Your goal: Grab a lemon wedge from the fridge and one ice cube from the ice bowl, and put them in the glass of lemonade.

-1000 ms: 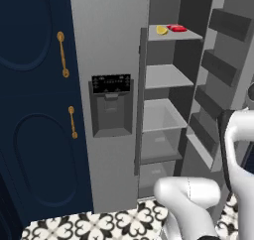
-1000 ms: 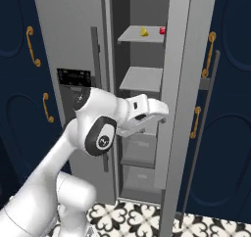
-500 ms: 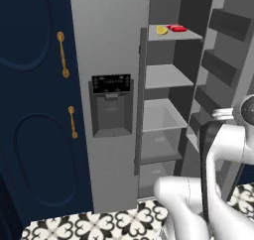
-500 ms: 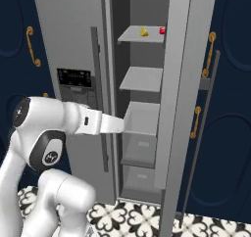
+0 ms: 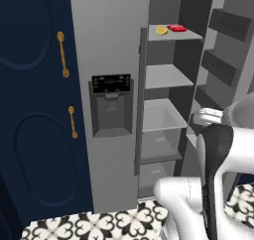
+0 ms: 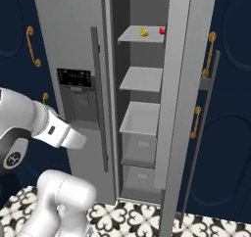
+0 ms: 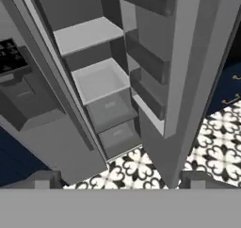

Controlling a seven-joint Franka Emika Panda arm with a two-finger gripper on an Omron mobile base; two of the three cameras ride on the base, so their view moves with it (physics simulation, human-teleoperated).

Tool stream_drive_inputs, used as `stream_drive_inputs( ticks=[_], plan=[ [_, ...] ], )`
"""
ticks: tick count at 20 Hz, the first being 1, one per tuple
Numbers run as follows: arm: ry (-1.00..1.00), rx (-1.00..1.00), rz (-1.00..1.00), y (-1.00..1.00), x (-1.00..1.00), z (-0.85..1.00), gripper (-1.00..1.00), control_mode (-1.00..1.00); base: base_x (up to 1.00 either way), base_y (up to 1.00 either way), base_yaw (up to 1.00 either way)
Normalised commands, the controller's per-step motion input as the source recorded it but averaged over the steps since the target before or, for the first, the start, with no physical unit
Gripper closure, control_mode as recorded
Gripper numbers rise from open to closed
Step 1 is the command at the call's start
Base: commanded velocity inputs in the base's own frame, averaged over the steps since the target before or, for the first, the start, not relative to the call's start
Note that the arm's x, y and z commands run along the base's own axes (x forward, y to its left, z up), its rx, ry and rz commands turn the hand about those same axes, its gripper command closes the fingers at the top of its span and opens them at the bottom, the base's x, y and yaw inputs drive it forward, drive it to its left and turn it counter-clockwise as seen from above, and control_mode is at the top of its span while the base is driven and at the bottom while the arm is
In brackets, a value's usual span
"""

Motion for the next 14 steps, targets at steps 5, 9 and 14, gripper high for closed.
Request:
stream_drive_inputs(
  ticks=[5,9,14],
  plan=[
    [0.15,0.12,0.27,0.37,0.00,-0.35,-1.00,-1.00,0.00,0.00,0.00],
    [0.10,0.00,0.16,0.42,-0.06,-0.47,-1.00,-1.00,0.00,0.00,0.00],
    [0.01,-0.02,-0.03,0.35,-0.02,-0.32,-1.00,-1.00,0.00,0.00,0.00]
  ],
)
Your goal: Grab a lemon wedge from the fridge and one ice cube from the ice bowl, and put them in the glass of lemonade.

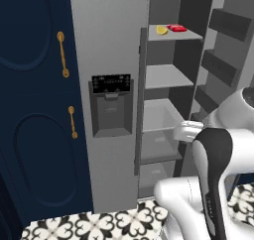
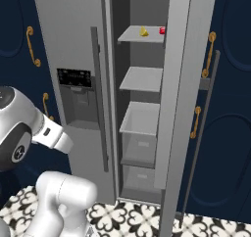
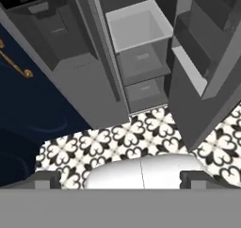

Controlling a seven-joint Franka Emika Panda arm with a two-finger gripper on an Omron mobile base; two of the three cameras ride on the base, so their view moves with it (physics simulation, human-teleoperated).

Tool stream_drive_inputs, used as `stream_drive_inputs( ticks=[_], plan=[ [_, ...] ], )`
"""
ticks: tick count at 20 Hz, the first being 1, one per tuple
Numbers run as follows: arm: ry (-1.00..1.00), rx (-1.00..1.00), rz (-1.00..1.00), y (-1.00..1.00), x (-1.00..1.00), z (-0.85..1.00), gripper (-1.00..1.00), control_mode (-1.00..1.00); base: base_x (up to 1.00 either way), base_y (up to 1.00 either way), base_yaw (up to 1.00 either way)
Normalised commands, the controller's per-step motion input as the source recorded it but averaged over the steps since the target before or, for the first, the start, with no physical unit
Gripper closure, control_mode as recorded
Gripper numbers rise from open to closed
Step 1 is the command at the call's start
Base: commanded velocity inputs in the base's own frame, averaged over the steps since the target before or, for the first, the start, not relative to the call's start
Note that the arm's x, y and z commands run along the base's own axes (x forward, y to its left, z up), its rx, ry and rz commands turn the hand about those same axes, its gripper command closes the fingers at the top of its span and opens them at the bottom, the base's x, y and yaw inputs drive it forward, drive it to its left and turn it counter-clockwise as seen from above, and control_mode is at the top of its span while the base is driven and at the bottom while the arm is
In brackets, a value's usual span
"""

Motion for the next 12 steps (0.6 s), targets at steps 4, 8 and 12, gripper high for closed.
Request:
stream_drive_inputs(
  ticks=[4,8,12],
  plan=[
    [0.00,-0.03,0.05,0.01,-0.05,-0.16,-1.00,-1.00,0.00,0.00,0.00],
    [-0.01,-0.04,0.23,-0.01,-0.03,-0.09,-1.00,-1.00,0.00,0.00,0.00],
    [-0.01,-0.02,0.21,0.00,0.00,-0.12,-1.00,-1.00,0.00,0.00,0.00]
  ],
)
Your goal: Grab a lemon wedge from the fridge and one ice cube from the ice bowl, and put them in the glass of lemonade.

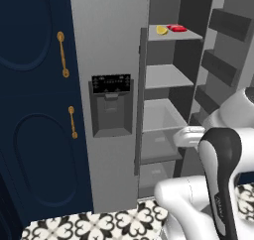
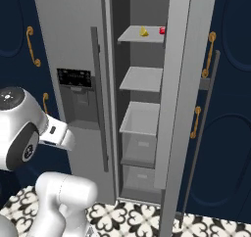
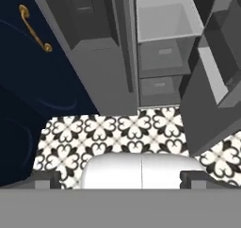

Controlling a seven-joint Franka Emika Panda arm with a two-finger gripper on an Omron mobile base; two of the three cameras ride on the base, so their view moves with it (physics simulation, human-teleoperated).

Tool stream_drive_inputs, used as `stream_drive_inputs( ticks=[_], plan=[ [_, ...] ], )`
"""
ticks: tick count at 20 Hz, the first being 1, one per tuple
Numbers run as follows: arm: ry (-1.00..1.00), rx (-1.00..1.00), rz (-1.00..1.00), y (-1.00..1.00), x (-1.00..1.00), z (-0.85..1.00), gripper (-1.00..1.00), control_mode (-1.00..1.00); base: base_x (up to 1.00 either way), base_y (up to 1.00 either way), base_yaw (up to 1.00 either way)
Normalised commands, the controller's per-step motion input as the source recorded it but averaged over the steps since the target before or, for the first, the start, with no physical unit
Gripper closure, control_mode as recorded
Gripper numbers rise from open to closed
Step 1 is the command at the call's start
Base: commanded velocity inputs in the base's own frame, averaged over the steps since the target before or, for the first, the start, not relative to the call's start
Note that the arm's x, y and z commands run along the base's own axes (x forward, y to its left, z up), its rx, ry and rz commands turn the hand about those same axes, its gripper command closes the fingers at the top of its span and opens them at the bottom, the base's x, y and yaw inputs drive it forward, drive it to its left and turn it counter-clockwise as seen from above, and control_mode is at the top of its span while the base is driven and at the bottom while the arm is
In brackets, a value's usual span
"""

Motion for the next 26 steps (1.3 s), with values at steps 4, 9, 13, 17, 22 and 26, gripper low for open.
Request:
stream_drive_inputs(
  ticks=[4,9,13,17,22,26],
  plan=[
    [0.00,0.00,-0.03,0.00,-0.01,0.00,-1.00,-1.00,0.00,0.00,0.00],
    [0.00,0.00,-0.13,0.00,-0.10,0.00,-1.00,-1.00,0.00,0.00,0.00],
    [0.00,0.00,-0.09,0.00,-0.06,0.00,-1.00,-1.00,0.00,0.00,0.00],
    [0.00,0.00,-0.01,0.00,-0.19,0.00,-1.00,-1.00,0.00,0.00,0.00],
    [0.00,0.00,-0.02,0.00,-0.02,0.00,-1.00,1.00,-0.01,-0.02,-0.02],
    [0.00,0.00,0.00,0.00,0.00,0.00,-1.00,1.00,-0.03,-0.33,-0.12]
  ],
)
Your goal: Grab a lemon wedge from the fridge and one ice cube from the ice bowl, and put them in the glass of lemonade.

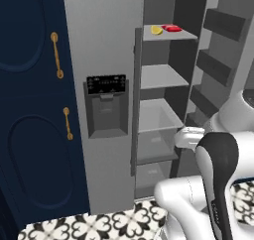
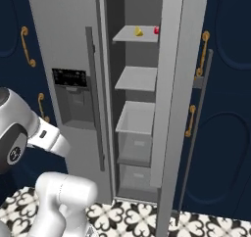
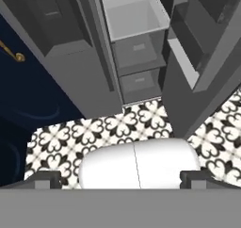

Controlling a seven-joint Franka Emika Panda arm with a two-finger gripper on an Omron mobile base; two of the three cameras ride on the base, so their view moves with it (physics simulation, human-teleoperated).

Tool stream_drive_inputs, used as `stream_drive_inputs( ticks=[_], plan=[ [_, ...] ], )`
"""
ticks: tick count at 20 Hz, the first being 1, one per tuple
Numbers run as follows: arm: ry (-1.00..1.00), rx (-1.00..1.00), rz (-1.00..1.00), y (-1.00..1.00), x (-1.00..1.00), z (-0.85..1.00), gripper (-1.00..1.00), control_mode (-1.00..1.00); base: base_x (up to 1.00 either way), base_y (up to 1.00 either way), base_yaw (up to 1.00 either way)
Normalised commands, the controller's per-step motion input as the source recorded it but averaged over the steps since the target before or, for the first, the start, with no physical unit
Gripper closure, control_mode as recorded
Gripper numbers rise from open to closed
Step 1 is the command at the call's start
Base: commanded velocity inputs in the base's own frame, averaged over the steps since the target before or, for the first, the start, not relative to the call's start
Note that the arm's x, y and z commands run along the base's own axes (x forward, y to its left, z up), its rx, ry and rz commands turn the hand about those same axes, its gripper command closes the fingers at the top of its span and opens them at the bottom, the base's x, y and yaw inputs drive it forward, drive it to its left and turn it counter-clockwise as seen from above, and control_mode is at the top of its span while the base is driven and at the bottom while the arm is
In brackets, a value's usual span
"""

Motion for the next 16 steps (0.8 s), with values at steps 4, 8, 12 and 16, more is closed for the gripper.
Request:
stream_drive_inputs(
  ticks=[4,8,12,16],
  plan=[
    [0.00,0.00,0.00,0.00,0.00,0.00,-1.00,1.00,0.00,-0.49,-0.12],
    [0.00,0.00,0.00,0.00,0.00,0.00,-1.00,1.00,0.00,-0.53,-0.06],
    [0.00,0.00,0.00,0.00,0.00,0.00,-1.00,1.00,0.50,-0.07,-0.02],
    [0.00,0.00,0.00,0.00,0.00,0.00,-1.00,1.00,0.86,0.00,-0.01]
  ],
)
